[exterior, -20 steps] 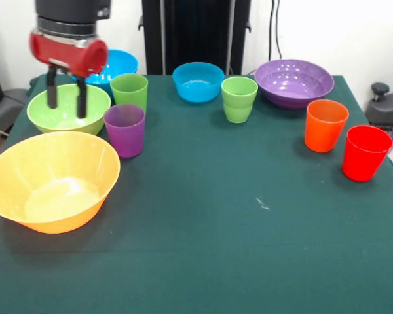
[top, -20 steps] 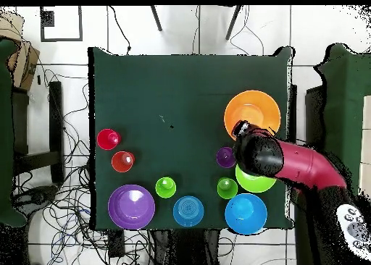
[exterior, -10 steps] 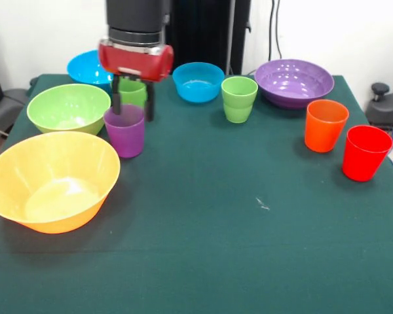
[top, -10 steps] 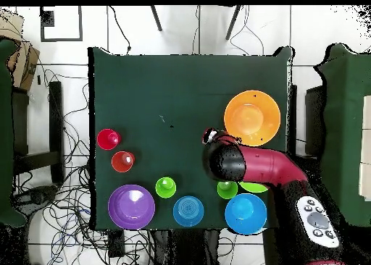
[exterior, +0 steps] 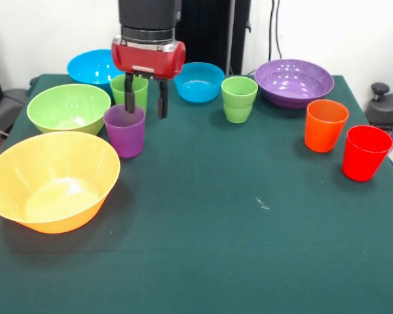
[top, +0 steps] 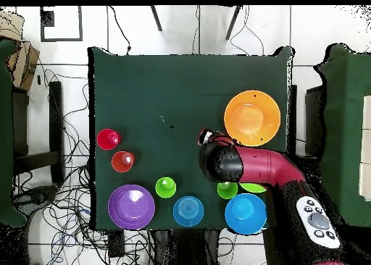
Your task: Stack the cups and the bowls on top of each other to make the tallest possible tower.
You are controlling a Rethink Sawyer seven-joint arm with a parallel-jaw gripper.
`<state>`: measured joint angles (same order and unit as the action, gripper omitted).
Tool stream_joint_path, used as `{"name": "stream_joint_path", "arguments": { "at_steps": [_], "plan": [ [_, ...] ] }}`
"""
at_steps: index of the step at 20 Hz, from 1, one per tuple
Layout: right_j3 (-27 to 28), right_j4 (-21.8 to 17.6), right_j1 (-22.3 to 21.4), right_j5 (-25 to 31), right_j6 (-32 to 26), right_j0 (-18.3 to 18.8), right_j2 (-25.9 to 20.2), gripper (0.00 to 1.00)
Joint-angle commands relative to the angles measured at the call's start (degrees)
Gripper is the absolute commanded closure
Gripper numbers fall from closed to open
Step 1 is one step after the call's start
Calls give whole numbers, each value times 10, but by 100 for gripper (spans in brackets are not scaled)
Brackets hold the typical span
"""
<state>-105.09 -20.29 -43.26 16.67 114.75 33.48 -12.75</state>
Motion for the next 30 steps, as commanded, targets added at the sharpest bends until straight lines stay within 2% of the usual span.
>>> {"name": "stream_joint_path", "arguments": {
  "at_steps": [1,6,10,16,23,30],
  "plan": [
    [74,9,9,95,-60,26,-68,0],
    [166,-3,72,115,-79,34,-77,0],
    [231,-10,105,139,-91,32,-81,0],
    [281,-12,134,147,-70,20,-72,0],
    [209,-5,90,123,-26,11,-55,0],
    [195,-2,85,115,-12,5,-51,0]
  ]
}}
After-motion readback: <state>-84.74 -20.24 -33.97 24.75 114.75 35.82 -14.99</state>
